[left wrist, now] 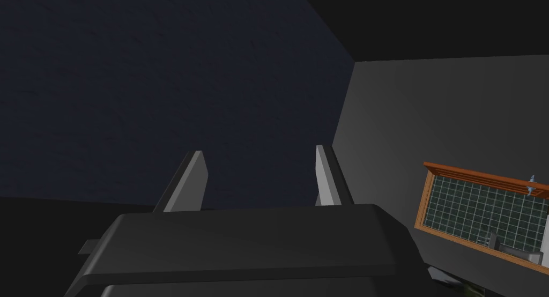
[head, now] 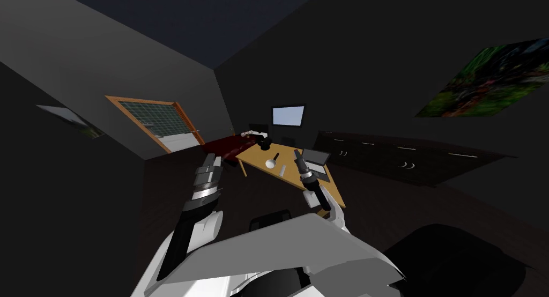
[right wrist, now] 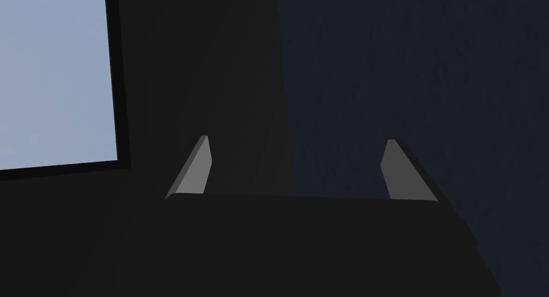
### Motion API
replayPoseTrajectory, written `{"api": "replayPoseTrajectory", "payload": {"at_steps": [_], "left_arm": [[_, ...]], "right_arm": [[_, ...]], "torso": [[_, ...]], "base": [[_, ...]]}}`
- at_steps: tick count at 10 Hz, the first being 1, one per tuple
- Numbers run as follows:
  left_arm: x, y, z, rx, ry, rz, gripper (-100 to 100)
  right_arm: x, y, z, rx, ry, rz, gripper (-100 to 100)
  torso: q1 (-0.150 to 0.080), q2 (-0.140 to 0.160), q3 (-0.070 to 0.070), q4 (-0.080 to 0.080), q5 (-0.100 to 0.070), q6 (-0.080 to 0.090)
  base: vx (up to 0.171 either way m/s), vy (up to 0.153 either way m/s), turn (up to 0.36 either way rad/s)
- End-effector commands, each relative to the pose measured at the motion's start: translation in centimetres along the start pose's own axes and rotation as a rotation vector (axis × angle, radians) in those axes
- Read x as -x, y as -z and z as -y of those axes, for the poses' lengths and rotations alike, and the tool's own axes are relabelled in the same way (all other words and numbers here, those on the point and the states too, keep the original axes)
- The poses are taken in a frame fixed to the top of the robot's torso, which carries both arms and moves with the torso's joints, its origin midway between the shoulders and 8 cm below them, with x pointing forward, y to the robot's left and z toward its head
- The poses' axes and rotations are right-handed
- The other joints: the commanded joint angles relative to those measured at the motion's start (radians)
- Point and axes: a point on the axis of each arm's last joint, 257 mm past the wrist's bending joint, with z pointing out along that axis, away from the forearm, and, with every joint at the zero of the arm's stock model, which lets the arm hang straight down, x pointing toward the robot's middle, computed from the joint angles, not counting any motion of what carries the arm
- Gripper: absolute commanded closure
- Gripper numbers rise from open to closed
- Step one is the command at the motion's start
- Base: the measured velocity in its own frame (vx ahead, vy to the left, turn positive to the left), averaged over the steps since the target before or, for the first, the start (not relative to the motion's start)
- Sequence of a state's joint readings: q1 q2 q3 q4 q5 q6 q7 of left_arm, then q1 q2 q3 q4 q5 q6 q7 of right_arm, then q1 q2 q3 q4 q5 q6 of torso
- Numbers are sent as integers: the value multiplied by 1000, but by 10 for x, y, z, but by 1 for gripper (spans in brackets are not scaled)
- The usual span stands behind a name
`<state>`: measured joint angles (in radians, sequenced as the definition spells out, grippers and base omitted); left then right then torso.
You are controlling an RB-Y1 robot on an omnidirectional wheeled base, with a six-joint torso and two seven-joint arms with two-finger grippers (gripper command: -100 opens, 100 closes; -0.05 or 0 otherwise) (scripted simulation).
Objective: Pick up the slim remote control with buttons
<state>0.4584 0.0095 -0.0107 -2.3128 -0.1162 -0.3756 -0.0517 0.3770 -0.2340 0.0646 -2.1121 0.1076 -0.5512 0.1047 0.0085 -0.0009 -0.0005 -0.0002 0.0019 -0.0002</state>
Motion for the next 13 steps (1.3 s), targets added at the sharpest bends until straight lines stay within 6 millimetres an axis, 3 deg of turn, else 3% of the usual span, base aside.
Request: {"api": "replayPoseTrajectory", "payload": {"at_steps": [1,6,13], "left_arm": [[0,0,0,0,0,0,0],[0,0,0,0,0,0,0],[0,0,0,0,0,0,0]], "right_arm": [[-17,0,12,2,104,-81,-100],[-56,15,43,19,354,-290,-100],[-89,46,86,57,631,-520,-100]], "torso": [[0,0,0,0,0,0],[-3,0,0,0,-1,0],[-4,-1,-1,0,-1,0]], "base": [[16,154,-37],[8,89,-14],[17,67,5]]}}
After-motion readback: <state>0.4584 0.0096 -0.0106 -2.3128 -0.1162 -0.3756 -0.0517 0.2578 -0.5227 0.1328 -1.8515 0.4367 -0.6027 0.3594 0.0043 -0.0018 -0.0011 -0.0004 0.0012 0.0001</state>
